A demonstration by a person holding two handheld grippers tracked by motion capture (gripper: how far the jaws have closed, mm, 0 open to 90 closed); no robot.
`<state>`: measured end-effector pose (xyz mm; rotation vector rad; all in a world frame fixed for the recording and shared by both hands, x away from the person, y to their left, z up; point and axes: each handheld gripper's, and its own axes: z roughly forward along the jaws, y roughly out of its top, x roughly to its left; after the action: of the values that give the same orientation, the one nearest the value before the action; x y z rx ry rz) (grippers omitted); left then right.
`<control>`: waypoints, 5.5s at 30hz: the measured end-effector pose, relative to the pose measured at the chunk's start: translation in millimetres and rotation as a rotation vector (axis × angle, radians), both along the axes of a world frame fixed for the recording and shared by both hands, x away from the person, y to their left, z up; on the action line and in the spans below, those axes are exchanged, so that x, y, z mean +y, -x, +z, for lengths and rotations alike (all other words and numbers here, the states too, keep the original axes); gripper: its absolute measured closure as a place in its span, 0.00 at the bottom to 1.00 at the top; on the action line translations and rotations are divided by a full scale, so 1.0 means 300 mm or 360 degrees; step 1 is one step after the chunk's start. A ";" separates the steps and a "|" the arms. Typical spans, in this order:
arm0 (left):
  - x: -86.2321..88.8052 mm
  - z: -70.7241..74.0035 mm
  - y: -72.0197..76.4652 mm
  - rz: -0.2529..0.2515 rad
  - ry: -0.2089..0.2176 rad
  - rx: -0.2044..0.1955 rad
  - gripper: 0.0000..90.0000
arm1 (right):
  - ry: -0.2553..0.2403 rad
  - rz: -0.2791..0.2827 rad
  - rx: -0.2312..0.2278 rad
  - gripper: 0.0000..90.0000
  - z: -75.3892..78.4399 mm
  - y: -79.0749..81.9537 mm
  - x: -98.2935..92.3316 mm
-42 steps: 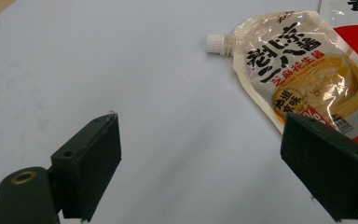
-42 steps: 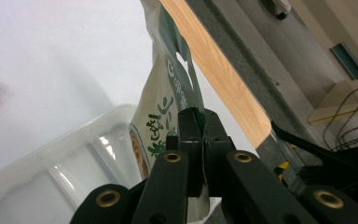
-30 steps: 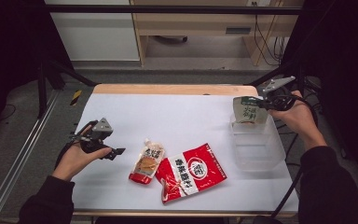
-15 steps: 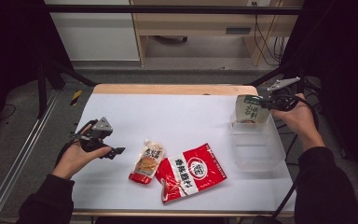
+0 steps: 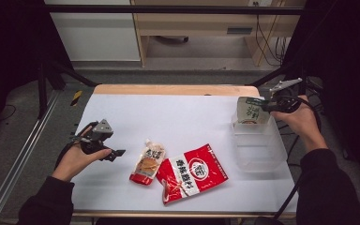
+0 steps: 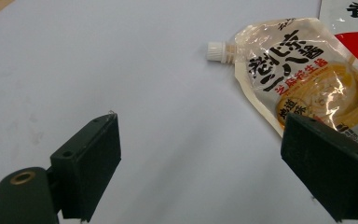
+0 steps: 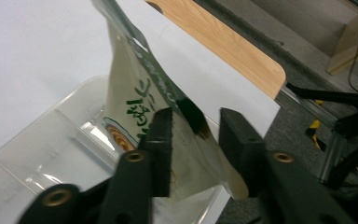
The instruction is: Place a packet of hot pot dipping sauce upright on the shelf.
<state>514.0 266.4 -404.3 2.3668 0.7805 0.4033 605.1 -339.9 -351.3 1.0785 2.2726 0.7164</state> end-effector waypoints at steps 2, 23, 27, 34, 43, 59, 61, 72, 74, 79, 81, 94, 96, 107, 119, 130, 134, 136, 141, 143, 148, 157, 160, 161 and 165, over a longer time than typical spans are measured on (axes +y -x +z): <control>-0.002 -0.001 0.000 -0.0006 -0.0001 0.0005 0.14 | 0.0000 -0.0030 -0.0010 0.55 -0.004 0.005 0.000; -0.032 -0.006 0.009 -0.0037 -0.0012 0.0005 0.13 | 0.0015 -0.0033 -0.0052 0.12 -0.022 0.096 0.023; -0.038 -0.003 0.017 -0.0043 -0.0014 -0.0008 0.13 | 0.0010 -0.0018 -0.0062 0.12 -0.027 0.127 0.032; -0.039 -0.006 0.053 -0.0025 -0.0010 -0.0029 0.13 | -0.0008 0.0022 -0.0139 0.11 0.001 0.215 0.061; -0.027 -0.035 0.096 -0.0003 0.0044 -0.0026 0.13 | -0.0017 0.0096 -0.0225 0.11 0.060 0.304 0.125; -0.039 -0.077 0.154 0.0019 0.0024 -0.0079 0.12 | 0.0026 0.0238 -0.0332 0.14 0.172 0.456 0.362; -0.040 -0.082 0.158 0.0020 0.0006 -0.0082 0.12 | 0.0014 0.0262 -0.0333 0.16 0.173 0.466 0.401; -0.023 -0.112 0.190 0.0099 0.0051 -0.0129 0.12 | -0.0104 0.0420 -0.0210 0.31 0.097 0.468 0.634; -0.016 -0.114 0.190 0.0111 0.0067 -0.0135 0.12 | -0.0111 0.0446 -0.0185 0.34 0.076 0.463 0.677; -0.003 -0.118 0.192 0.0124 0.0071 -0.0139 0.12 | -0.0104 0.0505 -0.0122 0.39 0.028 0.439 0.781; 0.003 -0.119 0.192 0.0127 0.0070 -0.0142 0.12 | -0.0106 0.0531 -0.0100 0.41 0.012 0.432 0.821; 0.034 -0.127 0.183 0.0163 0.0085 -0.0139 0.13 | -0.0105 0.0620 0.0002 0.56 -0.070 0.364 1.020; 0.035 -0.124 0.184 0.0173 0.0091 -0.0153 0.13 | -0.0109 0.0612 0.0009 0.57 -0.081 0.355 1.035; 0.032 -0.120 0.188 0.0173 0.0090 -0.0167 0.13 | -0.0113 0.0581 0.0089 0.64 -0.188 0.311 1.103; 0.032 -0.120 0.188 0.0170 0.0092 -0.0165 0.13 | -0.0134 0.0492 0.0177 0.61 -0.271 0.250 1.146; 0.032 -0.117 0.188 0.0168 0.0093 -0.0168 0.13 | -0.0171 0.0444 0.0228 0.57 -0.311 0.237 1.160; 0.031 -0.116 0.189 0.0167 0.0095 -0.0173 0.14 | -0.0170 0.0424 0.0263 0.56 -0.333 0.236 1.157; 0.031 -0.115 0.188 0.0167 0.0095 -0.0174 0.14 | -0.0171 0.0427 0.0278 0.56 -0.339 0.237 1.159; 0.029 -0.116 0.189 0.0164 0.0093 -0.0171 0.14 | -0.0192 0.0406 0.0295 0.54 -0.346 0.237 1.164; 0.028 -0.115 0.189 0.0158 0.0087 -0.0172 0.14 | -0.0186 0.0403 0.0296 0.54 -0.350 0.239 1.164; 0.027 -0.112 0.190 0.0161 0.0089 -0.0173 0.14 | -0.0231 0.0387 0.0323 0.54 -0.370 0.243 1.154; 0.025 -0.113 0.190 0.0154 0.0085 -0.0170 0.14 | -0.0232 0.0367 0.0381 0.57 -0.383 0.247 1.159; 0.029 -0.111 0.189 0.0159 0.0091 -0.0169 0.14 | -0.0228 0.0361 0.0396 0.61 -0.380 0.251 1.160; 0.029 -0.111 0.189 0.0160 0.0091 -0.0169 0.14 | -0.0218 0.0370 0.0388 0.62 -0.381 0.252 1.161; 0.025 -0.111 0.190 0.0156 0.0087 -0.0170 0.14 | -0.0180 0.0366 0.0384 0.74 -0.377 0.259 1.161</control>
<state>457.1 273.9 -437.4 2.2427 0.8486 0.5381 527.3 8.5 -464.3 1.0110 2.6206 0.8548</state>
